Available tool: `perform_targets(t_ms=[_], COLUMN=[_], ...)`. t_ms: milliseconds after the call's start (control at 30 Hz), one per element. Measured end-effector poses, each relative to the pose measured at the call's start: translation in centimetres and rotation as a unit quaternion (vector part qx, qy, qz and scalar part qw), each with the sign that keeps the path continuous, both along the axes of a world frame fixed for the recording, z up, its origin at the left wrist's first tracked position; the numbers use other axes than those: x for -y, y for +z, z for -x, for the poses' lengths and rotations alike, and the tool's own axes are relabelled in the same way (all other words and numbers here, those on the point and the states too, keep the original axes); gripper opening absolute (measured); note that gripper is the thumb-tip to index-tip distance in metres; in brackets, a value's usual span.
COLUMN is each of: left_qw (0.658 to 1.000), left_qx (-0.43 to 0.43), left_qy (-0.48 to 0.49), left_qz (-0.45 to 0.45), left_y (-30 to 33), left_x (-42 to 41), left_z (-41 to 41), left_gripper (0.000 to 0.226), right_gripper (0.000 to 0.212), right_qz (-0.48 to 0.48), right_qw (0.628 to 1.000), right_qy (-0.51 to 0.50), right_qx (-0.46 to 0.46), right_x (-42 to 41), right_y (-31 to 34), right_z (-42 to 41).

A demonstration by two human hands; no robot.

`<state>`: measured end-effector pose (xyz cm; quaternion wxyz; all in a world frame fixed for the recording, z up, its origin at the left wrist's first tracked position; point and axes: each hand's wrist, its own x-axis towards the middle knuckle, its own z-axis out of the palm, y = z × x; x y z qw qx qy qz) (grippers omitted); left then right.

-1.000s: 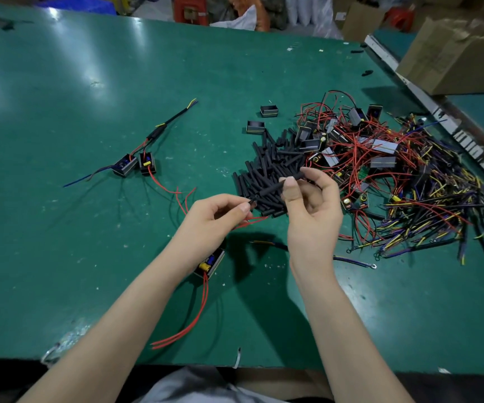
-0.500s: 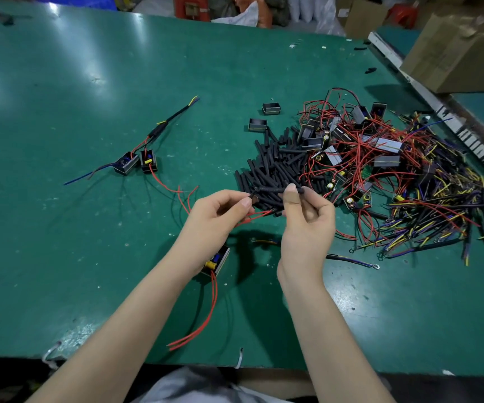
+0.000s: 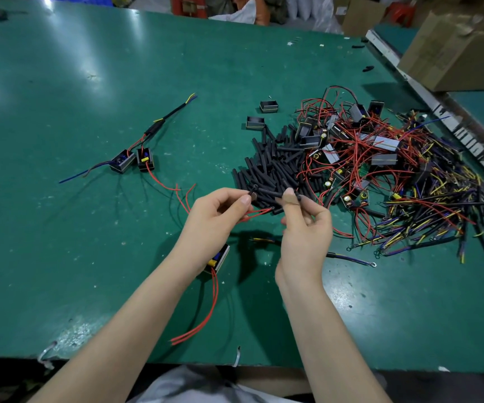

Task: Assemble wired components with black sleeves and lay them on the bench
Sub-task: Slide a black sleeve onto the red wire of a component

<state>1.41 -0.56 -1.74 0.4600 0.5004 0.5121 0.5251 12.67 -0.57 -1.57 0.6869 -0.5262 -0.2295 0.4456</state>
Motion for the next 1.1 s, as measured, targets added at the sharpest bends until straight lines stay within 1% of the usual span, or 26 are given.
perform_targets(t_ms=[133,267,433,600,667,733,767,833,900,1000,1067,1100], left_qw=[1.000,1.000,0.999,0.998,0.996,0.995,0.995,0.993,0.991,0.988,0.987,0.987], left_qx=[0.007,0.006,-0.020,-0.049,-0.078,-0.095,-0.099,-0.112,-0.124,-0.146,-0.157,-0.155], left_qy=[0.001,-0.001,-0.006,-0.018,-0.027,-0.028,-0.027,-0.029,-0.043,-0.049,-0.039,-0.032], left_qz=[-0.007,-0.014,-0.026,-0.023,-0.020,-0.015,-0.011,-0.002,0.000,-0.013,-0.019,-0.019], left_y=[-0.1,-0.3,-0.6,-0.6,-0.6,-0.6,-0.6,-0.7,-0.7,-0.7,-0.7,-0.7], left_x=[0.0,-0.1,-0.2,-0.3,-0.3,-0.3,-0.4,-0.4,-0.5,-0.4,-0.4,-0.4], left_z=[0.0,-0.1,-0.1,0.0,0.0,0.1,0.1,0.1,0.1,-0.1,-0.1,-0.1], left_gripper=[0.010,0.012,0.017,0.017,0.015,0.014,0.014,0.014,0.015,0.021,0.022,0.021], right_gripper=[0.020,0.025,0.019,0.015,0.014,0.015,0.016,0.017,0.016,0.015,0.016,0.016], right_qz=[0.043,0.053,0.053,0.019,-0.006,-0.049,-0.077,-0.126,-0.137,-0.104,-0.103,-0.107], right_qw=[0.999,0.997,0.997,0.999,0.999,0.993,0.985,0.955,0.930,0.906,0.901,0.904], right_qy=[0.021,0.037,0.035,0.042,0.050,0.086,0.116,0.181,0.228,0.291,0.315,0.305], right_qx=[-0.020,-0.044,-0.038,-0.026,0.002,0.058,0.105,0.200,0.255,0.289,0.280,0.279], right_x=[-0.3,-0.3,-0.4,-0.8,-1.2,-1.5,-1.7,-2.1,-2.8,-3.8,-4.1,-4.2], right_y=[0.0,0.0,0.0,0.1,0.3,0.7,0.9,1.5,2.1,2.6,2.5,2.3], right_z=[-0.1,-0.2,-0.1,-0.8,-1.4,-2.2,-2.7,-3.8,-4.6,-4.9,-4.7,-4.6])
